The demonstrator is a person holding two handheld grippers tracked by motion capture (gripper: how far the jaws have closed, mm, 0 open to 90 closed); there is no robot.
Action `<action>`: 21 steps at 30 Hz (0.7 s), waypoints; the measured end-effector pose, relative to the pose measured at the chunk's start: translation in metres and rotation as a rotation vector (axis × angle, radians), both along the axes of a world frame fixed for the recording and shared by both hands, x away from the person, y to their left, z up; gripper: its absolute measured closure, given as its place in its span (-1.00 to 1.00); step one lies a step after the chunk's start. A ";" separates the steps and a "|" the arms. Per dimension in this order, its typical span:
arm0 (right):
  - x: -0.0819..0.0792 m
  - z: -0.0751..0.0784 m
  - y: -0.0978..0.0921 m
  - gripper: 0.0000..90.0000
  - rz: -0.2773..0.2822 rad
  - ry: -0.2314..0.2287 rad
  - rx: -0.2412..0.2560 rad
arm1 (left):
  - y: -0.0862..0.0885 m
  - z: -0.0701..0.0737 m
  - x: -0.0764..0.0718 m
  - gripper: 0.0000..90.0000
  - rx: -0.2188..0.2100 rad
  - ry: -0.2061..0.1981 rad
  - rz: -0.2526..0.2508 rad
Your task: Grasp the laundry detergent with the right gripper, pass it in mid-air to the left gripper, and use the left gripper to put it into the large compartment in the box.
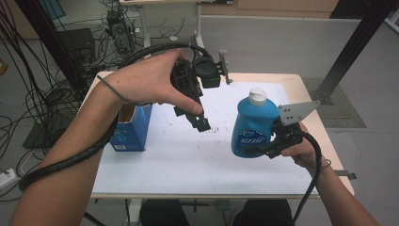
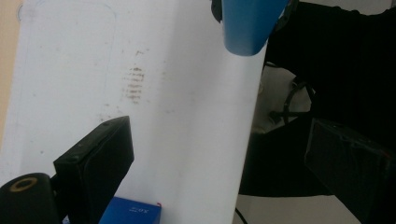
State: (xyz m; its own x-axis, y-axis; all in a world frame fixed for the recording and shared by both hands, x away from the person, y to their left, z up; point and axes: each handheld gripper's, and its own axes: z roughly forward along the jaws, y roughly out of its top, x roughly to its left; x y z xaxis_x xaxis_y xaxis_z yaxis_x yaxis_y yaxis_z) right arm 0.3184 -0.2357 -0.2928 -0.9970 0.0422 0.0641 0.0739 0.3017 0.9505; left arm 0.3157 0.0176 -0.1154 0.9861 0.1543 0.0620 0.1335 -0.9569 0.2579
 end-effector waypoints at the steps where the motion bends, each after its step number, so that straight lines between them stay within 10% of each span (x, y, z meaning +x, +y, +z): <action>1: 0.000 0.000 0.002 -0.09 0.006 0.001 -0.002 | -0.001 0.000 0.000 -0.82 0.001 0.004 -0.006; 21: -0.008 0.005 0.033 -0.09 0.070 -0.018 -0.013 | -0.016 -0.002 -0.007 -0.85 -0.017 0.027 -0.058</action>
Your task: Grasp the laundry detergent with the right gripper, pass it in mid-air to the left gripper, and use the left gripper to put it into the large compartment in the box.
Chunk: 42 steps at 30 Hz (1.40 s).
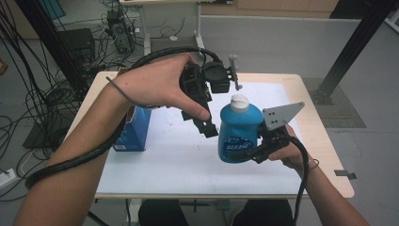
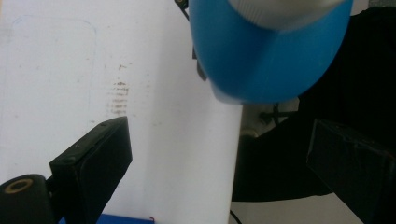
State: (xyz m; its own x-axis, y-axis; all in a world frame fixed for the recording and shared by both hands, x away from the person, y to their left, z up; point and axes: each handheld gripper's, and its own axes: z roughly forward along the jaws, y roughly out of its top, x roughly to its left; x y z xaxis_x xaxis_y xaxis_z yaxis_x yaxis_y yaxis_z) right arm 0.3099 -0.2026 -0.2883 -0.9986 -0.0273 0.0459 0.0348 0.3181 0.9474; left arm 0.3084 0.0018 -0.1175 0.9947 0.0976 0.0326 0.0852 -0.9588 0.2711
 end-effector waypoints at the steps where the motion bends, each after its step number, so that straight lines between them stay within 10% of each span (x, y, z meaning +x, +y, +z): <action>1: 0.000 0.000 0.001 -0.09 0.003 0.000 -0.001 | -0.001 0.000 0.000 -0.85 0.000 0.001 -0.004; 42: 0.002 0.000 0.019 -0.09 0.025 0.000 -0.013 | -0.034 -0.004 -0.007 -0.83 0.016 0.005 -0.088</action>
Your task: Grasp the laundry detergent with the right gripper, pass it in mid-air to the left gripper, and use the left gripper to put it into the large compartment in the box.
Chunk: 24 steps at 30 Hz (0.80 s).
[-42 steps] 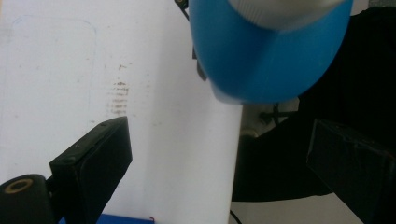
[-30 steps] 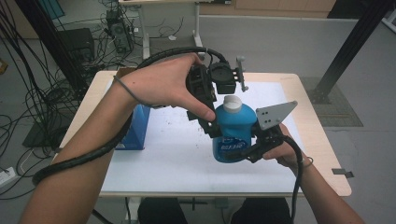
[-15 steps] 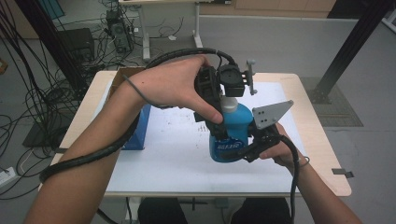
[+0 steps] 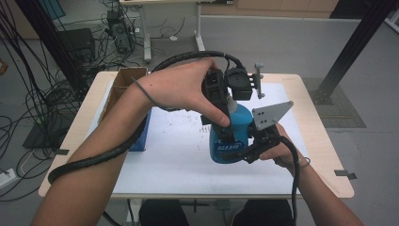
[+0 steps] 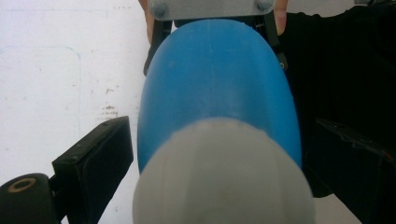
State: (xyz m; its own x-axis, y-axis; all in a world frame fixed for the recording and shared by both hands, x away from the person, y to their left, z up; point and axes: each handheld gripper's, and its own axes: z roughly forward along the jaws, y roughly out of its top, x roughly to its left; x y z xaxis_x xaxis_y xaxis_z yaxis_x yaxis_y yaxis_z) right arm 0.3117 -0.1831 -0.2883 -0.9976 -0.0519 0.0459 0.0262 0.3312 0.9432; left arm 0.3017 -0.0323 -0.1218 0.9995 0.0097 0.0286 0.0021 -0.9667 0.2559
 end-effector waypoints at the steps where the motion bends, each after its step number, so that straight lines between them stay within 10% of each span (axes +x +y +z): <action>1: 0.000 0.000 0.000 -0.09 -0.001 -0.001 0.000 | 0.000 0.000 0.000 -0.83 0.001 0.001 0.001; 24: 0.000 -0.002 -0.001 -0.09 -0.006 -0.003 -0.007 | 0.002 0.000 0.000 -0.81 0.006 -0.005 0.005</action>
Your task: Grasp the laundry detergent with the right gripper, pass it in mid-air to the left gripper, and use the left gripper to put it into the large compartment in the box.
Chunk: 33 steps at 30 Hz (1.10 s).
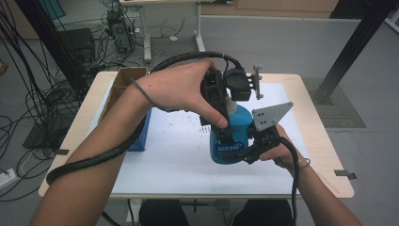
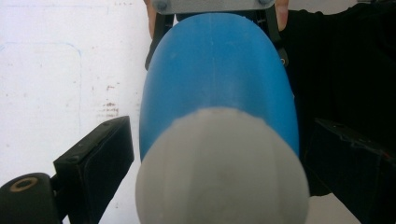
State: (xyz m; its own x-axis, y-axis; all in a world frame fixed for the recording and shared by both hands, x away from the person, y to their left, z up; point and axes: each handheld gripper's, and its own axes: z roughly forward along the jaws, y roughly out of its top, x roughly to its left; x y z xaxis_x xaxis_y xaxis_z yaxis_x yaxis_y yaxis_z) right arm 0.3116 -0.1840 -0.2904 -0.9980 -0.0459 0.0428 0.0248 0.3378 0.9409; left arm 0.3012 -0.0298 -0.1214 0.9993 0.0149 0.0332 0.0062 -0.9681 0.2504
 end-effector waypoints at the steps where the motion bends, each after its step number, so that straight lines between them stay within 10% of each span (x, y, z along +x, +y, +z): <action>1: 0.000 0.000 0.000 -0.09 0.001 0.003 0.000 | 0.000 0.000 0.000 -0.81 0.000 0.000 0.001; 33: 0.000 0.000 -0.002 -0.09 -0.005 -0.002 0.004 | 0.001 0.001 0.001 -0.82 -0.005 -0.002 0.003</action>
